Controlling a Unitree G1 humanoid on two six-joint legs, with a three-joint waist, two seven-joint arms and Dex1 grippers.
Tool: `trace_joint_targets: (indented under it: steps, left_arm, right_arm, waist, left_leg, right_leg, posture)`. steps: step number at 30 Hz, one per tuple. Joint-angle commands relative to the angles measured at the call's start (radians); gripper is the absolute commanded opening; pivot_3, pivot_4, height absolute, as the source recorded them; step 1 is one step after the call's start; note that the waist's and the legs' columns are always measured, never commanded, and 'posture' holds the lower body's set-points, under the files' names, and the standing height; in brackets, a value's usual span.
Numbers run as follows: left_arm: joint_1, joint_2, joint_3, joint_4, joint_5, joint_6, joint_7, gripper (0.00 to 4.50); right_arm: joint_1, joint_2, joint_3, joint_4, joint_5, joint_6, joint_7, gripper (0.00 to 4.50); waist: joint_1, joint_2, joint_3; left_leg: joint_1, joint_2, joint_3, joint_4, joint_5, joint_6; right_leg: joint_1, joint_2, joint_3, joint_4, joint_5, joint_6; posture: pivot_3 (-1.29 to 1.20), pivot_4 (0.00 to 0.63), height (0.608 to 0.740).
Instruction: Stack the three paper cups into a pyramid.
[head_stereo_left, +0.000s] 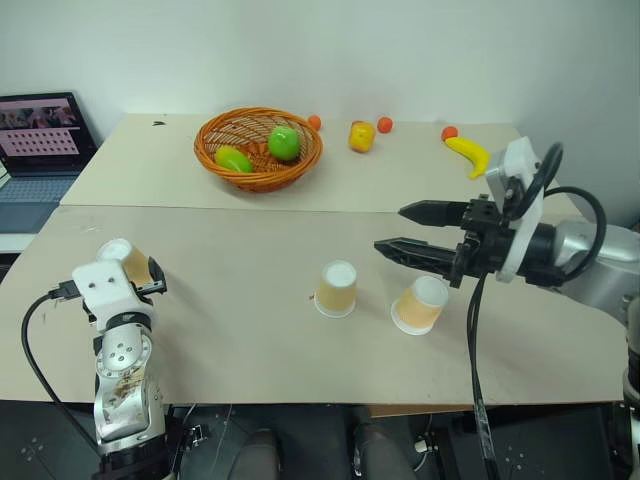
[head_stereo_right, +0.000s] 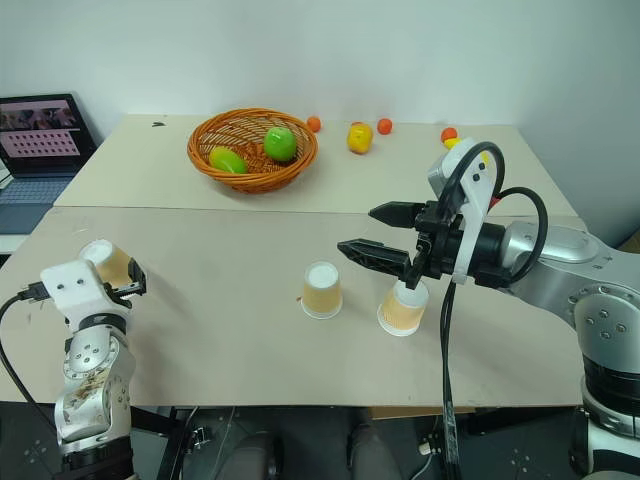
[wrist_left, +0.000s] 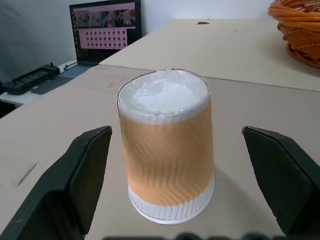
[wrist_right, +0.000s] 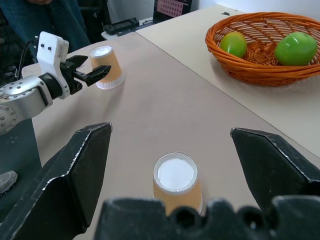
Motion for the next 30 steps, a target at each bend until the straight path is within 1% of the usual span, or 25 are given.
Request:
trace_joint_targets:
  steps: [1,6,14,17,19,20,26,27,28,30]
  left_arm:
    - [-0.070,0.045,0.030,0.073,0.005,-0.063,0.015,4.46]
    - [-0.130,0.076,0.037,0.161,0.004,-0.122,0.023,4.46]
    - [-0.161,0.099,0.031,0.239,-0.001,-0.169,0.017,4.46]
    - [-0.169,0.099,0.028,0.259,-0.006,-0.175,0.017,3.68]
    - [-0.172,0.098,0.027,0.268,-0.007,-0.181,0.016,2.92]
    - [-0.174,0.098,0.026,0.272,-0.008,-0.183,0.015,2.62]
    - [-0.194,0.104,0.016,0.273,-0.015,-0.167,0.004,2.59]
    - [-0.213,0.105,0.003,0.271,-0.033,-0.155,-0.026,2.59]
    - [-0.238,0.111,-0.025,0.271,-0.060,-0.141,-0.085,2.59]
    - [-0.297,0.147,-0.125,0.260,-0.124,-0.124,-0.287,2.59]
  right_arm:
    - [-0.014,-0.010,-0.029,-0.019,-0.011,-0.018,-0.005,4.50]
    - [-0.012,-0.010,-0.030,-0.022,-0.018,-0.017,-0.004,4.50]
    - [-0.004,-0.010,-0.038,-0.033,-0.015,-0.014,-0.018,4.50]
    - [-0.002,-0.011,-0.040,-0.037,-0.012,-0.013,-0.027,4.50]
    - [-0.001,-0.013,-0.039,-0.038,-0.015,-0.015,-0.028,4.50]
    - [0.001,-0.013,-0.039,-0.038,-0.016,-0.015,-0.028,4.50]
    - [0.004,-0.015,-0.038,-0.040,-0.019,-0.015,-0.032,4.50]
    - [0.005,-0.015,-0.040,-0.042,-0.018,-0.015,-0.033,4.50]
    - [0.005,-0.014,-0.039,-0.042,-0.019,-0.016,-0.034,4.50]
    - [0.007,-0.014,-0.040,-0.043,-0.020,-0.018,-0.037,4.50]
  waist:
    - [0.000,0.000,0.000]
    - [0.000,0.000,0.000]
    - [0.000,0.000,0.000]
    - [0.000,0.000,0.000]
    - [0.000,0.000,0.000]
    - [0.000,0.000,0.000]
    - [0.000,0.000,0.000]
    - [0.000,0.000,0.000]
    - [0.000,0.000,0.000]
    - [0.005,0.000,0.000]
  left_leg:
    - [0.000,0.000,0.000,0.000,0.000,0.000]
    - [-0.001,0.000,0.000,0.000,0.000,0.000]
    - [-0.001,0.000,0.000,0.000,0.000,0.000]
    - [-0.001,0.000,0.000,0.000,0.000,0.000]
    - [-0.001,0.000,0.000,0.000,0.000,0.000]
    - [-0.001,0.000,0.000,0.000,0.000,0.000]
    - [-0.001,0.000,0.000,0.000,0.000,0.000]
    - [-0.001,0.000,0.000,0.000,0.000,0.000]
    - [-0.001,0.000,0.000,0.000,0.000,0.000]
    - [-0.002,0.000,0.000,0.000,0.000,0.000]
  right_leg:
    - [0.000,0.000,0.000,0.000,0.000,0.000]
    - [0.000,0.000,0.000,-0.001,0.000,0.000]
    - [-0.001,0.000,0.000,-0.001,0.002,-0.002]
    - [-0.001,0.000,0.000,-0.001,0.001,-0.002]
    - [-0.001,-0.001,0.000,-0.001,0.001,-0.002]
    - [-0.001,-0.001,0.000,-0.001,0.001,-0.002]
    - [-0.001,-0.001,0.000,-0.001,0.001,-0.002]
    - [-0.001,-0.001,0.000,-0.001,0.001,-0.002]
    - [-0.001,-0.001,0.000,-0.001,0.001,-0.002]
    - [-0.001,0.000,-0.001,-0.001,0.001,-0.002]
  posture:
    - [0.00,0.150,0.737]
    - [0.00,0.150,0.737]
    - [0.00,0.150,0.737]
    - [0.00,0.150,0.737]
    - [0.00,0.150,0.737]
    - [0.00,0.150,0.737]
    - [0.00,0.150,0.737]
    - [0.00,0.150,0.737]
    - [0.00,0.150,0.737]
    - [0.00,0.150,0.737]
